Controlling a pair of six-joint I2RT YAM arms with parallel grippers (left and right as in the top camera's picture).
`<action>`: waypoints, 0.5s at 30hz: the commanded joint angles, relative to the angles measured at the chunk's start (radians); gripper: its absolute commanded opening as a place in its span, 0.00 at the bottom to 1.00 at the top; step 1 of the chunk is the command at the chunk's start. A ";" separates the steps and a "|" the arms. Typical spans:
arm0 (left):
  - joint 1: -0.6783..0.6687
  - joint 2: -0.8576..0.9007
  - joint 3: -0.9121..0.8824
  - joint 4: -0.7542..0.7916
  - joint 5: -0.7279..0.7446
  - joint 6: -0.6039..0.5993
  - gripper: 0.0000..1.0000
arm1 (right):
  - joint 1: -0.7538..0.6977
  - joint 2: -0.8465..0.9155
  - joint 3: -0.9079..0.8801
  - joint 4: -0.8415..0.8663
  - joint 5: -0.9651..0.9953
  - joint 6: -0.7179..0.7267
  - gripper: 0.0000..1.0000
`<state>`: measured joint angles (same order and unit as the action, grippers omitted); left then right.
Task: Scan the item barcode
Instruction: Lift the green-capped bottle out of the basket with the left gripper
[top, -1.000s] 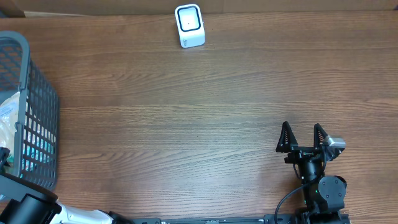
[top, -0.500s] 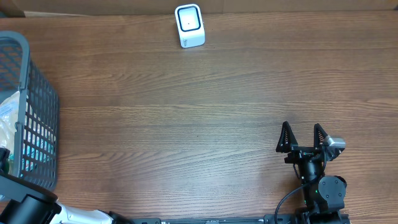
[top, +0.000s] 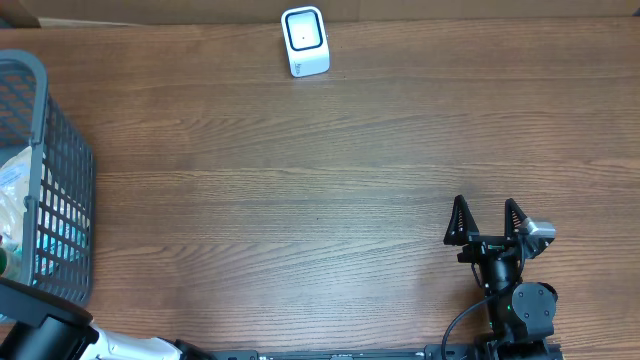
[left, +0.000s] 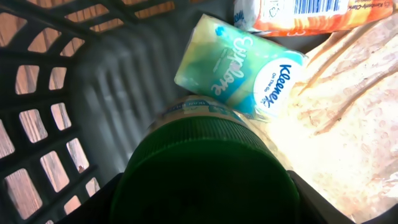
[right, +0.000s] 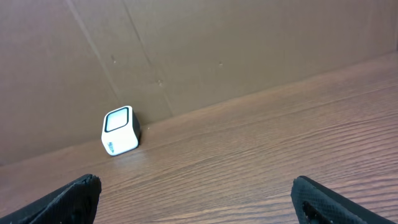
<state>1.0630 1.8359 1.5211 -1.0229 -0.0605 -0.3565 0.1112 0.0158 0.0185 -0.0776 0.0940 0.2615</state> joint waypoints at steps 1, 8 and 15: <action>0.003 0.000 0.033 -0.006 0.037 0.013 0.35 | -0.001 -0.003 -0.010 0.005 0.010 -0.004 1.00; 0.003 0.000 0.096 -0.068 0.109 0.009 0.20 | -0.001 -0.003 -0.010 0.005 0.010 -0.004 1.00; 0.003 0.000 0.350 -0.201 0.340 0.008 0.15 | -0.001 -0.003 -0.010 0.005 0.010 -0.004 1.00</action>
<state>1.0630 1.8378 1.7187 -1.1900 0.1043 -0.3561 0.1112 0.0158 0.0185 -0.0776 0.0940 0.2611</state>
